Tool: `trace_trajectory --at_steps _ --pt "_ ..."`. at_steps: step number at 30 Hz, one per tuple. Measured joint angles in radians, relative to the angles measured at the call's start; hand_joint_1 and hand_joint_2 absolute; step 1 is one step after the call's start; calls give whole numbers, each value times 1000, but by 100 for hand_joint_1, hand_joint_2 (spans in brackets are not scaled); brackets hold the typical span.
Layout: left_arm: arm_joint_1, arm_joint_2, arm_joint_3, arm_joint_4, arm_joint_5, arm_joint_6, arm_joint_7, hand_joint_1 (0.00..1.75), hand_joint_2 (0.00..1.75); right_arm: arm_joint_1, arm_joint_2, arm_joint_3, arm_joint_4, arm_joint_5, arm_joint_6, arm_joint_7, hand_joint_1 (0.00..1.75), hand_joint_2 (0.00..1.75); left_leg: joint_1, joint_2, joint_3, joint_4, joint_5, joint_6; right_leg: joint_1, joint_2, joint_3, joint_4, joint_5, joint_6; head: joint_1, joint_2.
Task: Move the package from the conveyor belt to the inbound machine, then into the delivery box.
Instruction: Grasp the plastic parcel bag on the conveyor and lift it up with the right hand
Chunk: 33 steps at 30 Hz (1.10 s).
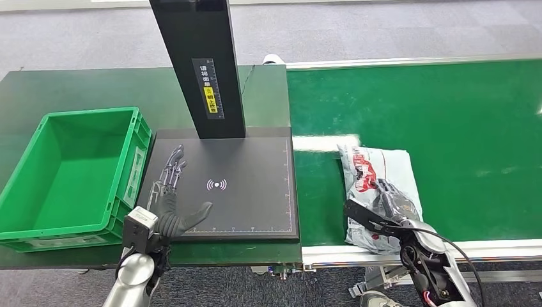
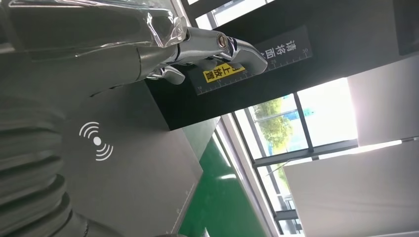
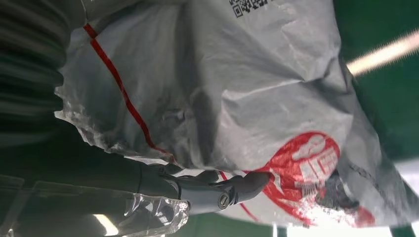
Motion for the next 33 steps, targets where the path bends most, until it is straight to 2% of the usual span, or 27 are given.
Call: trace_trajectory --at_steps 1,4,5,13,25,28,33 --pt "0 -2 1 0 -2 1 2 0 175 -5 -3 8 9 -4 15 2 7 175 0 0 0 0 0 0 0 0 0 0 0 0 0 0" --pt "0 -7 4 0 -4 3 9 0 175 -21 -11 31 35 -13 44 4 137 175 0 0 0 0 0 0 0 0 0 0 0 0 0 0" --pt "0 -8 4 0 -5 5 11 0 175 -26 -13 37 42 -16 48 3 174 175 0 0 0 0 0 0 0 0 0 0 0 0 0 0" --pt "38 -9 15 -38 -10 14 13 0 175 -57 -13 73 57 -53 44 -29 175 175 0 1 1 0 0 0 0 0 1 0 0 0 0 0" --pt "82 -7 36 -94 -10 14 13 0 175 -62 -13 98 23 -153 23 -156 175 175 0 0 1 0 0 0 0 0 1 0 0 0 0 0" --pt "92 -7 41 -101 -3 16 11 0 175 -61 -10 103 -2 -186 -12 -193 175 175 0 0 0 0 0 0 0 0 1 0 0 0 0 0" --pt "112 -9 60 -109 6 27 -8 0 175 -50 11 103 -114 -242 -125 -236 175 175 0 0 0 0 0 0 0 0 0 0 0 0 0 0"
